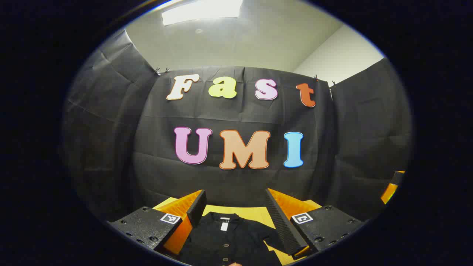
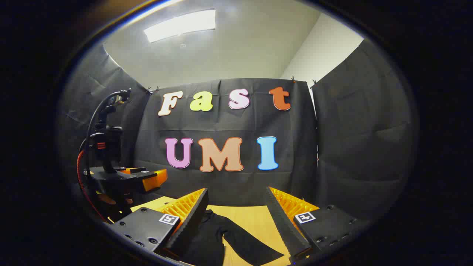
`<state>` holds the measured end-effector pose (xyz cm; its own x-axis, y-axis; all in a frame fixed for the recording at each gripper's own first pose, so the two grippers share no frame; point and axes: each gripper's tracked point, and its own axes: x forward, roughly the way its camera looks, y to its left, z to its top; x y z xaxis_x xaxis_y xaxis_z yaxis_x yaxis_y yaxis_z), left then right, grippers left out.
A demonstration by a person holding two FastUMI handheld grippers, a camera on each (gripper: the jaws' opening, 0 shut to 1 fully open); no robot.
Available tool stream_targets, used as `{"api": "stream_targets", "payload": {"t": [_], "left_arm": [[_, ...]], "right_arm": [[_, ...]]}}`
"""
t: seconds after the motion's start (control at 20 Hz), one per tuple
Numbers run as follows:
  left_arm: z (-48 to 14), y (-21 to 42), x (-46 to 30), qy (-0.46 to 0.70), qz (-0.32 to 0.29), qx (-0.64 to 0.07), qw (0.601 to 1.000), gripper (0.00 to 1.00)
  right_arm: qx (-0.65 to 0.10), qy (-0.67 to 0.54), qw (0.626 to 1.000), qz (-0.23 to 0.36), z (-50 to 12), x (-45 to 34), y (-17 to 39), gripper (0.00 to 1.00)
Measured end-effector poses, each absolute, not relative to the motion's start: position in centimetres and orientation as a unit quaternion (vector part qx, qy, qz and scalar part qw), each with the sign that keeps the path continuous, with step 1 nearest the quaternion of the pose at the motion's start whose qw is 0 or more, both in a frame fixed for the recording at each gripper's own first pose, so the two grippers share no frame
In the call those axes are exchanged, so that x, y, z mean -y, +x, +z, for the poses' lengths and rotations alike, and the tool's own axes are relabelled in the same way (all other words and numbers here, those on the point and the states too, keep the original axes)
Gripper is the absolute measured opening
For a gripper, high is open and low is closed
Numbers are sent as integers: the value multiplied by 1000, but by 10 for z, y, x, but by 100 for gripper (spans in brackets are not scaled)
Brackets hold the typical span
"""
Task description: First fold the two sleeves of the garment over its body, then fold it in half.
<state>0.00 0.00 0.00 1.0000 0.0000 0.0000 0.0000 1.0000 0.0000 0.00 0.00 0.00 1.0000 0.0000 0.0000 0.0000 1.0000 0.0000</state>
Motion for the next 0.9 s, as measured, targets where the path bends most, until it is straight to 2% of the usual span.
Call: {"api": "stream_targets", "payload": {"t": [0.4, 0.6, 0.9], "left_arm": [[23, 11, -10, 42, -36, 40, 998, 92], [11, 19, -3, 14, -65, 27, 997, 92], [11, 14, -38, 16, -59, 49, 997, 92]], "right_arm": [[-6, 31, 1000, 1, -1, -37, 29, 98], [1, -3, 1000, -10, 4, -47, 44, 98], [17, -3, 1000, 0, 3, -83, 73, 98]]}}
